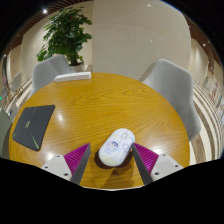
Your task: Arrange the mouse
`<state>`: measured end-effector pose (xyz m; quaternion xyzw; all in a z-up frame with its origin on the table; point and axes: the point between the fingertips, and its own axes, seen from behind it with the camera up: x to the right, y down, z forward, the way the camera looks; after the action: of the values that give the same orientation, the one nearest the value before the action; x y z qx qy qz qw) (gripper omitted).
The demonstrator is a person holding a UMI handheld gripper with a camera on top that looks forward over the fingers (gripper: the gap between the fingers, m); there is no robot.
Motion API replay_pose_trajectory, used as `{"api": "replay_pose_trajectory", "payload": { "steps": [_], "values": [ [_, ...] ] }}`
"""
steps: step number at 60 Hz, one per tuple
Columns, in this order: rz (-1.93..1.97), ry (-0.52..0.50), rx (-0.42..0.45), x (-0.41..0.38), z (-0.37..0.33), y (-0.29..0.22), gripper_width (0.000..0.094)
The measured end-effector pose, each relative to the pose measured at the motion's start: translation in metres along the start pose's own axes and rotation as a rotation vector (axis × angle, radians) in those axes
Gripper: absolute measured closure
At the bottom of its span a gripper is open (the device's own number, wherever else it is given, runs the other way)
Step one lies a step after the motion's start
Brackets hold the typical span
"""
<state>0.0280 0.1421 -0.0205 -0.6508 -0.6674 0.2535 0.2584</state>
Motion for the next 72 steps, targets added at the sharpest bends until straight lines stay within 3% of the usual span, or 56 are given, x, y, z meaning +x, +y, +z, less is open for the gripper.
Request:
{"api": "replay_pose_trajectory", "payload": {
  "steps": [16, 22, 26, 42, 50, 60, 72],
  "values": [
    [-0.008, -0.032, 0.011, -0.012, 0.016, -0.015, 0.0107],
    [-0.023, -0.050, 0.010, -0.015, 0.021, -0.020, 0.0200],
    [-0.035, -0.057, 0.012, -0.018, 0.023, -0.023, 0.0452],
    [-0.048, -0.043, 0.001, -0.024, 0.017, -0.029, 0.0539],
    [0.019, -0.065, 0.027, -0.058, -0.015, -0.073, 0.0541],
    [0.004, -0.107, 0.064, -0.151, -0.045, -0.124, 0.0542],
    [-0.003, -0.203, 0.005, -0.284, -0.030, -0.103, 0.0542]
  ]
}}
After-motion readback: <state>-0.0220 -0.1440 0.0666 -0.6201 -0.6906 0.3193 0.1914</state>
